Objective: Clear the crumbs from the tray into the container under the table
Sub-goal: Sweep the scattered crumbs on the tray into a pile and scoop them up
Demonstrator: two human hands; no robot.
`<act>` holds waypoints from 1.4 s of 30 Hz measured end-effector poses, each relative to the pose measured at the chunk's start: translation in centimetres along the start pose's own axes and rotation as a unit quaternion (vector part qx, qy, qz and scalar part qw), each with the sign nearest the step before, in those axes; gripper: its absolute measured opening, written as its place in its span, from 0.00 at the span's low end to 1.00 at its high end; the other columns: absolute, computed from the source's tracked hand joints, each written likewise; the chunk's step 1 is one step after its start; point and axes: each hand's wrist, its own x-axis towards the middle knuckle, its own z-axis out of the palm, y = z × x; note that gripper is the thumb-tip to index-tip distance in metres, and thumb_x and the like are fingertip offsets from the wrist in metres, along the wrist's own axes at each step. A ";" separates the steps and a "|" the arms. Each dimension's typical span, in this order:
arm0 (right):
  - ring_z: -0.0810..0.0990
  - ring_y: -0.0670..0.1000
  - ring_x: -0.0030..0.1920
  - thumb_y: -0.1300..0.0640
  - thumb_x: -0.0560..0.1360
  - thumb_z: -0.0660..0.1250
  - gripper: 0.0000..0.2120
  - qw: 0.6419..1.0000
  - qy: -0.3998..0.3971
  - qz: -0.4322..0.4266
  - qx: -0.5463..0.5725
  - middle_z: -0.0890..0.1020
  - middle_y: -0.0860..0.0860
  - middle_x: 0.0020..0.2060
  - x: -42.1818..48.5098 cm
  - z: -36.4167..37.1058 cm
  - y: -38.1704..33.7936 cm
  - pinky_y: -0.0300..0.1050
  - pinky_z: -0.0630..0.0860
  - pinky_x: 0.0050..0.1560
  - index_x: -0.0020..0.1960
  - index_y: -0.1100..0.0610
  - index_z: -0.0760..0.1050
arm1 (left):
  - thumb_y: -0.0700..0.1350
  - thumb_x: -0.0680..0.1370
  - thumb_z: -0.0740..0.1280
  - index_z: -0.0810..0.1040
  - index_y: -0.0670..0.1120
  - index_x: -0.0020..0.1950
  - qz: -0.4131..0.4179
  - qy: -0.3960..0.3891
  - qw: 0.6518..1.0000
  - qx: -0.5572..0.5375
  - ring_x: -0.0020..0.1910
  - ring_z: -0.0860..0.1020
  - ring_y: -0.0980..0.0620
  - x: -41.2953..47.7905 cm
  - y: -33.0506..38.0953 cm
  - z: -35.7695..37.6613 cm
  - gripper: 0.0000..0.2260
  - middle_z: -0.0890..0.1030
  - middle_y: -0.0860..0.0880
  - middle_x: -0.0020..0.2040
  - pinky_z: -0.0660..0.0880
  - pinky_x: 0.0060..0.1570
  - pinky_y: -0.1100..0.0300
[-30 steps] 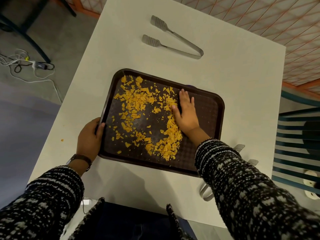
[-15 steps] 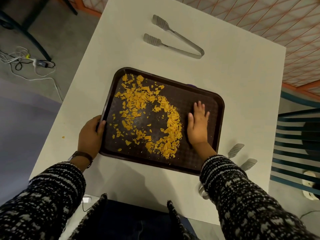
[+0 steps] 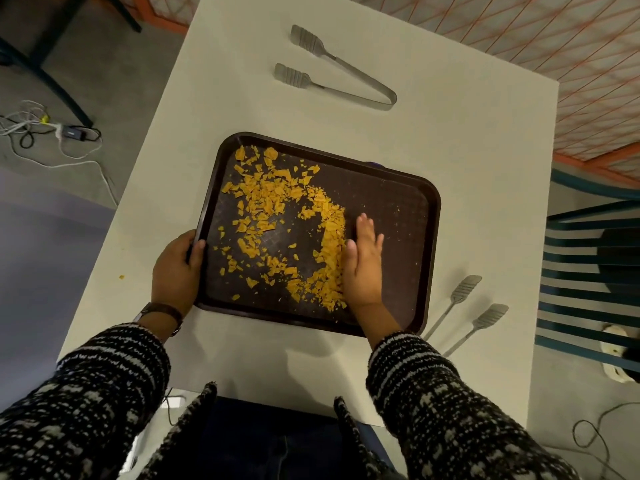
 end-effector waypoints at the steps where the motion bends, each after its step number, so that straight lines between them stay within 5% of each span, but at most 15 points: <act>1: 0.52 0.47 0.76 0.47 0.81 0.45 0.26 0.999 0.026 0.024 -0.006 0.60 0.53 0.75 -0.7 -0.5 0.8 0.43 0.39 0.75 0.75 0.58 0.56 | 0.51 0.81 0.53 0.74 0.47 0.58 -0.001 0.001 1.000 0.000 0.44 0.73 0.52 0.0 0.0 0.0 0.14 0.80 0.45 0.49 0.70 0.44 0.56; 8: 0.47 0.50 0.77 0.47 0.79 0.45 0.28 0.966 0.142 0.208 -0.056 0.56 0.54 0.76 -2.5 0.6 1.2 0.55 0.35 0.74 0.75 0.59 0.55 | 0.49 0.82 0.54 0.74 0.46 0.57 0.008 0.003 1.000 0.010 0.43 0.73 0.52 0.0 0.1 0.0 0.13 0.80 0.45 0.48 0.69 0.43 0.57; 16: 0.44 0.47 0.76 0.47 0.81 0.45 0.27 0.984 0.095 0.149 -0.002 0.52 0.52 0.77 -0.7 6.6 -5.0 0.43 0.30 0.73 0.76 0.59 0.51 | 0.50 0.81 0.53 0.74 0.47 0.56 0.013 0.007 1.000 0.013 0.43 0.72 0.52 0.0 -0.1 0.2 0.13 0.80 0.45 0.48 0.69 0.43 0.57; 21: 0.48 0.47 0.76 0.49 0.81 0.47 0.25 0.972 0.144 0.147 0.115 0.55 0.52 0.76 -1.3 5.0 -4.7 0.42 0.34 0.74 0.76 0.59 0.54 | 0.51 0.81 0.53 0.74 0.46 0.55 0.013 0.006 1.000 0.010 0.44 0.76 0.46 0.0 -0.3 0.1 0.14 0.80 0.44 0.47 0.72 0.43 0.54; 29: 0.50 0.50 0.77 0.53 0.82 0.50 0.23 0.917 0.251 0.307 0.046 0.56 0.54 0.76 -4.2 2.0 -0.9 0.55 0.32 0.73 0.75 0.58 0.57 | 0.49 0.81 0.54 0.74 0.46 0.56 0.013 0.009 1.000 0.019 0.45 0.74 0.49 -0.1 -0.2 0.2 0.13 0.80 0.44 0.48 0.70 0.43 0.56; 34: 0.45 0.48 0.76 0.49 0.80 0.48 0.26 0.959 0.164 0.233 0.007 0.54 0.52 0.76 -1.9 5.1 -3.9 0.49 0.31 0.72 0.76 0.57 0.55 | 0.50 0.81 0.54 0.74 0.46 0.55 0.015 0.009 1.000 0.015 0.43 0.72 0.52 -0.1 -0.1 0.1 0.12 0.80 0.45 0.47 0.69 0.43 0.57; 36: 0.45 0.46 0.76 0.51 0.81 0.49 0.24 0.981 0.104 0.154 0.052 0.54 0.51 0.76 -1.2 5.7 -4.9 0.47 0.35 0.74 0.76 0.57 0.53 | 0.50 0.81 0.53 0.74 0.47 0.54 0.015 0.007 1.000 0.013 0.43 0.72 0.52 -0.1 0.0 0.1 0.12 0.79 0.45 0.47 0.69 0.43 0.57; 38: 0.47 0.46 0.75 0.56 0.82 0.50 0.23 0.985 0.069 0.110 0.115 0.53 0.49 0.77 -0.6 5.3 -5.4 0.40 0.48 0.75 0.76 0.55 0.52 | 0.50 0.81 0.53 0.74 0.46 0.54 0.016 0.007 1.000 0.016 0.43 0.73 0.52 0.0 0.0 0.1 0.12 0.80 0.45 0.47 0.70 0.43 0.57; 40: 0.55 0.46 0.74 0.65 0.80 0.52 0.26 0.984 0.086 0.085 0.130 0.53 0.49 0.77 -0.2 3.8 -5.6 0.27 0.67 0.61 0.76 0.53 0.54 | 0.50 0.81 0.54 0.74 0.46 0.54 0.014 0.012 1.000 0.020 0.42 0.72 0.51 0.0 -0.1 -0.2 0.12 0.80 0.44 0.46 0.69 0.42 0.57; 42: 0.68 0.45 0.70 0.72 0.77 0.54 0.31 0.978 0.099 0.079 0.163 0.60 0.42 0.74 -0.3 1.8 -4.8 0.24 0.72 0.52 0.75 0.51 0.56 | 0.50 0.81 0.53 0.74 0.46 0.53 0.018 0.012 0.999 0.024 0.42 0.72 0.51 0.0 0.1 -0.2 0.12 0.80 0.45 0.46 0.69 0.41 0.57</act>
